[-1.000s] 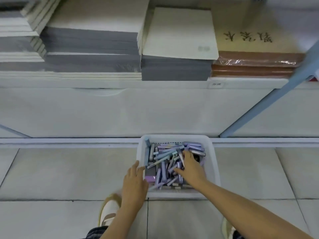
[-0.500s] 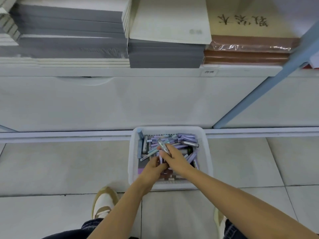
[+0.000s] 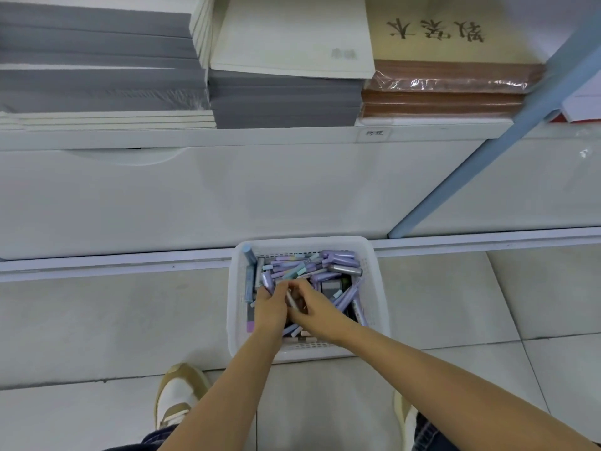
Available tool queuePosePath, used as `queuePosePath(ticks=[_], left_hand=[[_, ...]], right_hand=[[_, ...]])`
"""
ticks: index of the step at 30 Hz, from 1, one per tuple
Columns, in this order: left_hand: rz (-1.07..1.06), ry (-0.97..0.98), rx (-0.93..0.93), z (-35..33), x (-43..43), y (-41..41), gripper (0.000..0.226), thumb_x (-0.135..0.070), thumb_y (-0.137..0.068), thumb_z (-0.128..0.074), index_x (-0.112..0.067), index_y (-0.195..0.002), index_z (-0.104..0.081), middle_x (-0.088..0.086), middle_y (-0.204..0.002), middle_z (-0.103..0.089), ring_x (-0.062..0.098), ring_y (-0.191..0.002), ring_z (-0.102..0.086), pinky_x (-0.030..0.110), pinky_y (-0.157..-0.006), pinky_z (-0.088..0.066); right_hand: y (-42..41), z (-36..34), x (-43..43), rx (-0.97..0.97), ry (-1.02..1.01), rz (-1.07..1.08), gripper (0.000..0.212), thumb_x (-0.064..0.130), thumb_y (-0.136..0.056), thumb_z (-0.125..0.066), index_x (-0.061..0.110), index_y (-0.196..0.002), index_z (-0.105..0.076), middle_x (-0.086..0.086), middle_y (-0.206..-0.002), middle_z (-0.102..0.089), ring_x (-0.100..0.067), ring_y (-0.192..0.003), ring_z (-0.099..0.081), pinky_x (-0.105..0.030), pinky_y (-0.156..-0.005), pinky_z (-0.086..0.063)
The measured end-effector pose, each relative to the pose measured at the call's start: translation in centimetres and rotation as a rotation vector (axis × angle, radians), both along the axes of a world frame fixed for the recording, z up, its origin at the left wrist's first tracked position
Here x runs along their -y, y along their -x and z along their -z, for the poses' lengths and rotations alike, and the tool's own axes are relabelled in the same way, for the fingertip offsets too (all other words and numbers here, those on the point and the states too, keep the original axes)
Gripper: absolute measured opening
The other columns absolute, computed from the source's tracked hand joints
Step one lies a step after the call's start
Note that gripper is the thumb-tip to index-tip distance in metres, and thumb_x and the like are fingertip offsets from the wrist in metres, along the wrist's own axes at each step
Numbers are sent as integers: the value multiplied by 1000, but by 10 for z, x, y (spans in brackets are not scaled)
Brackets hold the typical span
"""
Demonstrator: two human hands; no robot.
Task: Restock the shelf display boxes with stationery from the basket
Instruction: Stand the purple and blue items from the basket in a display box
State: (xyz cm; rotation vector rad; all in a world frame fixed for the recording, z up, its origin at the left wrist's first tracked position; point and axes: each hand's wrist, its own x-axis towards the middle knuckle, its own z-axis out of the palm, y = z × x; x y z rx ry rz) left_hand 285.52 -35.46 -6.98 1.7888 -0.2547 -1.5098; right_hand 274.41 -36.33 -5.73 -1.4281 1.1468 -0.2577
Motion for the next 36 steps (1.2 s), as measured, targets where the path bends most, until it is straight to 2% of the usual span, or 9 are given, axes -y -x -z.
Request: queuePosePath(ticks=[4,8,11,13,19,24,28,32,36], left_hand=[[-58,85,-10,3,6,-3,20,-17,-102,-46,1,-105,-56,17,-86,-63,24,-75,-61,36,-70,-54],[78,104,12,7,7,-2,19,-9,-99,-48,2,-86,-56,16,-63,-61,26,-59,-59,35,-60,-55],[177,138,82,6,5,-3,25,-5,-94,-51,-5,-70,-50,15,-57,-49,23,-47,-48,27,-46,-45],[222,159,129,8,6,-3,25,-2,-89,-54,-6,-65,-46,12,-53,-42,20,-43,-40,24,-42,-38],[279,145,152,15,6,-8,21,-2,-84,-68,-7,-67,-58,4,-46,-48,13,-37,-39,22,-39,-38],[265,92,149,18,4,-8,16,-4,-86,-67,-3,-71,-61,9,-50,-54,16,-39,-50,24,-44,-46],[205,71,74,13,6,-7,16,-3,-91,-60,-4,-75,-62,10,-50,-58,19,-42,-55,28,-49,-51],[190,64,89,4,8,-5,30,-9,-95,-58,-8,-65,-53,4,-46,-48,17,-41,-41,20,-39,-38],[146,124,19,-20,16,1,38,-25,-90,-68,-15,-60,-48,-1,-47,-38,11,-40,-30,20,-38,-29]], right_hand=[[25,4,23,-64,251,48,29,20,-97,-54,19,-124,-63,2,-100,-61,-13,-90,-59,-22,-81,-48],[63,20,52,-329,413,260,36,2,-87,-58,10,-122,-57,-5,-117,-55,-18,-108,-54,-24,-90,-43],[80,30,65,-627,418,41,55,5,-79,-62,8,-132,-47,-12,-132,-48,-27,-123,-42,-31,-98,-36],[79,36,71,-683,442,-56,60,5,-77,-62,7,-134,-44,-12,-135,-47,-28,-123,-41,-32,-98,-33],[70,48,73,-832,479,-158,49,14,-83,-61,7,-129,-45,-13,-129,-42,-28,-118,-41,-33,-91,-39],[72,48,66,-724,420,-143,32,22,-84,-64,7,-109,-50,-11,-115,-53,-27,-106,-50,-33,-70,-38],[72,39,66,-534,332,53,15,16,-82,-60,15,-84,-45,-2,-80,-52,-22,-74,-52,-31,-58,-34],[76,16,76,-352,178,171,21,19,-87,-65,5,-98,-55,-6,-79,-55,-20,-68,-52,-26,-54,-38],[68,-21,77,-147,-42,39,22,22,-87,-69,9,-101,-58,-2,-83,-57,-15,-71,-58,-23,-60,-47]])
